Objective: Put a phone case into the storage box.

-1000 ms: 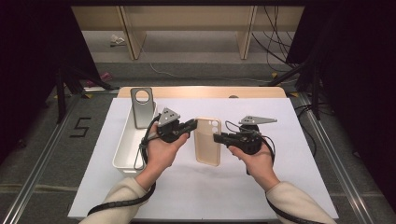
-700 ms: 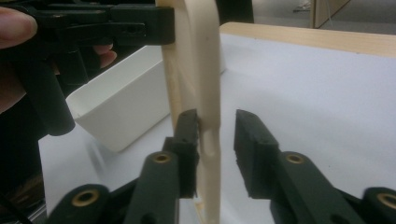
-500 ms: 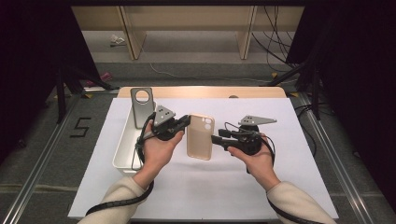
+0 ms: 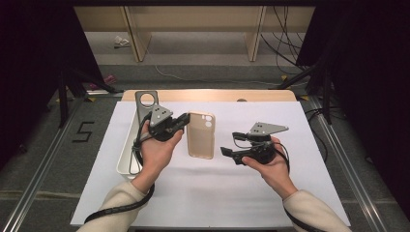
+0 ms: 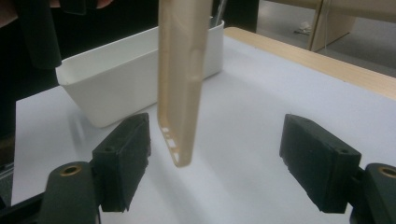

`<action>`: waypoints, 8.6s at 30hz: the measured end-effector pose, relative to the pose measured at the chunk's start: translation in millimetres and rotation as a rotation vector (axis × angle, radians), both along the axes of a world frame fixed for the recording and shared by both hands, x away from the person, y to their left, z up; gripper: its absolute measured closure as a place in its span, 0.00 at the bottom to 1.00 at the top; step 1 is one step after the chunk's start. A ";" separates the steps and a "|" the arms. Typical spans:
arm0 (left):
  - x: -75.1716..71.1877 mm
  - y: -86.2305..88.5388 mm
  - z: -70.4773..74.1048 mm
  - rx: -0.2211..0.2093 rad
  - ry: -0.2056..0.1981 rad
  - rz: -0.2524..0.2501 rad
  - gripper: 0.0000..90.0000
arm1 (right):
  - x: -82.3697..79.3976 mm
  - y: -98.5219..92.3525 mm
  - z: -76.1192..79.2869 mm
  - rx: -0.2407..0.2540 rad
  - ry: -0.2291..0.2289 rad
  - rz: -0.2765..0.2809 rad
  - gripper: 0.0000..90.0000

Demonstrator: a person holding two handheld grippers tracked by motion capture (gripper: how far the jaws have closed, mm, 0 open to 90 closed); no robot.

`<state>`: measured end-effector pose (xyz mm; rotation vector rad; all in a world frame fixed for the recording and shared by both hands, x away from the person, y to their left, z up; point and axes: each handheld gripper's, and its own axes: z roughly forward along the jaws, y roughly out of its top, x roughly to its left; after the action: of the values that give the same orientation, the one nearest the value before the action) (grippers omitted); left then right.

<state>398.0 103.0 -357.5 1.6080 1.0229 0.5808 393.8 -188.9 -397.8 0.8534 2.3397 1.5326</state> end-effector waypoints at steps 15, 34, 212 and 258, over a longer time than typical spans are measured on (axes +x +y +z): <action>-0.9 10.0 11.5 0.002 -0.024 0.028 0.95 | -3.2 -33.0 -1.3 -0.008 -0.026 -0.032 0.28; 1.6 22.6 19.7 -0.007 -0.036 0.060 0.95 | -10.3 -64.5 -5.1 -0.016 -0.020 -0.092 0.28; 114.8 138.0 -41.6 0.235 0.108 0.394 0.80 | -11.1 -77.4 -11.6 -0.022 0.008 -0.137 0.22; -66.6 95.0 -59.4 0.197 -0.065 -0.079 0.00 | -13.2 -75.4 -9.9 -0.020 0.002 -0.132 0.21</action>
<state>331.4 198.0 -417.0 1.7820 0.8714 0.6928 380.6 -264.3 -407.6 0.9840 2.2475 1.4533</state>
